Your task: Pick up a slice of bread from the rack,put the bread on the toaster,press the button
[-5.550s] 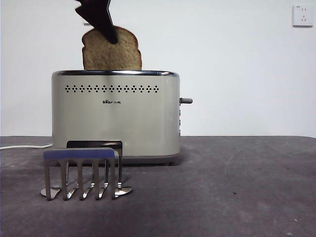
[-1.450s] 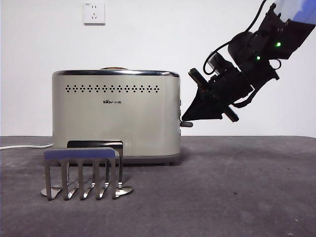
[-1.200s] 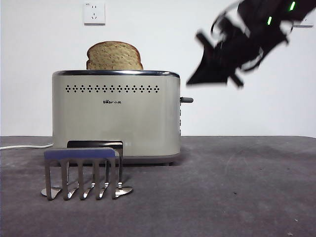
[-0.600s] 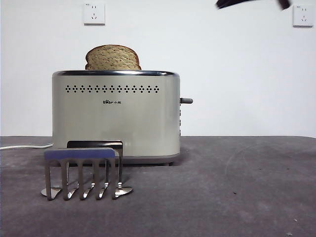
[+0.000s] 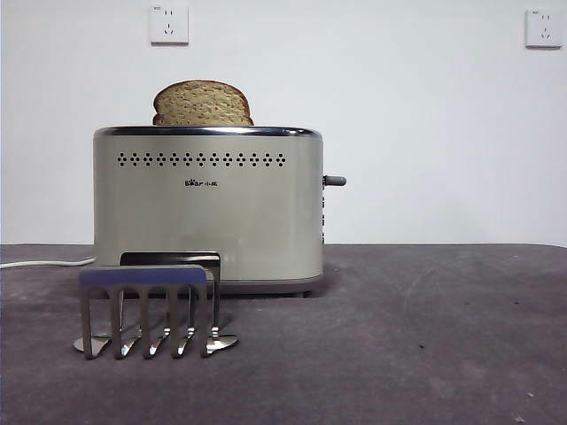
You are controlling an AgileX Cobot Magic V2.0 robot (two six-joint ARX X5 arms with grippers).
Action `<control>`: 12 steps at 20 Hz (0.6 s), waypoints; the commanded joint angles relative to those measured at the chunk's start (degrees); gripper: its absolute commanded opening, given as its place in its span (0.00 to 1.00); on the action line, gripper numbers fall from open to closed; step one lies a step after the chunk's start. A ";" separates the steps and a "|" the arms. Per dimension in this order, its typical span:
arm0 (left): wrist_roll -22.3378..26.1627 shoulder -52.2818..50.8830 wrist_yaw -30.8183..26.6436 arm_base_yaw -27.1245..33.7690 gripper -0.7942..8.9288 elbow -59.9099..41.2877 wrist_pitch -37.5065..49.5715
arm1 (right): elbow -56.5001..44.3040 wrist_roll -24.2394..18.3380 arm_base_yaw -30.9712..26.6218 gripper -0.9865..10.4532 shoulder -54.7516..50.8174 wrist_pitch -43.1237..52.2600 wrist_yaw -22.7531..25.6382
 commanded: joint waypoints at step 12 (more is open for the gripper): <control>-0.17 -0.02 -0.13 -0.02 0.08 -0.20 -0.83 | -0.44 -0.52 0.04 0.09 0.02 0.13 -0.07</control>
